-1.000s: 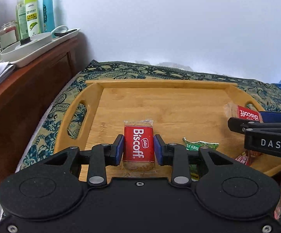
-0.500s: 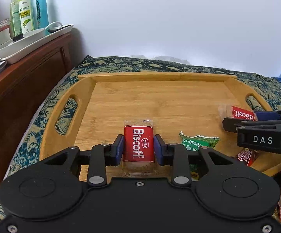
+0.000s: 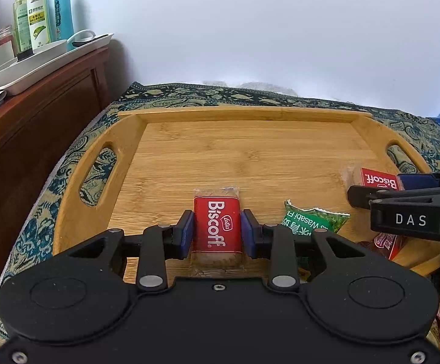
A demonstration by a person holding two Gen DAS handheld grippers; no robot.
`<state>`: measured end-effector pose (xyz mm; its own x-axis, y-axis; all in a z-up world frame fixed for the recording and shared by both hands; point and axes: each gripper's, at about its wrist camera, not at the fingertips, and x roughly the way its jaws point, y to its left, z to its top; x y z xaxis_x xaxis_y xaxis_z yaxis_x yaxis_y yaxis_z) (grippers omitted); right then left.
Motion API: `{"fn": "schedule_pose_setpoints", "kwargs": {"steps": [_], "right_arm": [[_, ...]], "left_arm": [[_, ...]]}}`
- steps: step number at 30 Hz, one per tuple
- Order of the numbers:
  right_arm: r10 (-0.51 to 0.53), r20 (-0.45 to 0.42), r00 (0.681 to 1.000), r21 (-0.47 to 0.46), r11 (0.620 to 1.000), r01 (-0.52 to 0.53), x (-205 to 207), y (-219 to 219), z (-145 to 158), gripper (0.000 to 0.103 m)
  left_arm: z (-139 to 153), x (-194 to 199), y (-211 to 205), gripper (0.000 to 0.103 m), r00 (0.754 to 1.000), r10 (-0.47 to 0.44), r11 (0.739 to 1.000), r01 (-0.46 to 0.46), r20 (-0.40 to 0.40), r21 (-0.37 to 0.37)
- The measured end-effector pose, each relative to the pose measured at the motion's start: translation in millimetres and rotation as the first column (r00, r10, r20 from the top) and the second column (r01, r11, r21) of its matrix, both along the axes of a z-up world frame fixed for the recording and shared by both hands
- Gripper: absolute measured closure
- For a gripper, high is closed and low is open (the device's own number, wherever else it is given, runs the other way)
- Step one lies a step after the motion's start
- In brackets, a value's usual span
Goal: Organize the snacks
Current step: 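Lower both Biscoff packets onto the tray and open both grippers, then withdraw both grippers from the tray toward the remaining snacks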
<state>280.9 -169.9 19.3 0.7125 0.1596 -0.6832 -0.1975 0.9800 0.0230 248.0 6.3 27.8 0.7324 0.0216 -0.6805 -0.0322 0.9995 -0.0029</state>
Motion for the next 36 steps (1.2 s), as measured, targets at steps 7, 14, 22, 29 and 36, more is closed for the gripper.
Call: {"fn": "schedule_pose_setpoints", "kwargs": {"steps": [7,14,22,29,36], "right_arm": [[0.001,0.005,1.0,-0.001,1.0,-0.001,-1,0,0,0.032],[0.006,0.007,1.0,-0.003,1.0,-0.006,-1,0,0,0.03],[0.001,0.011,1.0,0.007,1.0,-0.001,-2,0,1,0.021],[-0.008,0.039,0.999,0.006,1.0,0.008,-10,-3,10,0.015],[-0.024,0.081,0.996,0.027,0.999,0.022,-36,-10,31,0.012]], "left_arm": [[-1,-2,-1,0.071,1.0,0.001,1.0,-0.001,0.006,0.005],[-1,-2,-2,0.071,1.0,0.006,1.0,-0.006,0.013,0.006],[2,-5,-5,0.064,1.0,-0.008,1.0,0.008,0.019,0.016],[15,-17,-5,0.049,0.999,-0.016,1.0,0.016,0.046,0.013],[31,-44,-8,0.032,0.996,-0.036,0.999,0.034,0.087,0.027]]}}
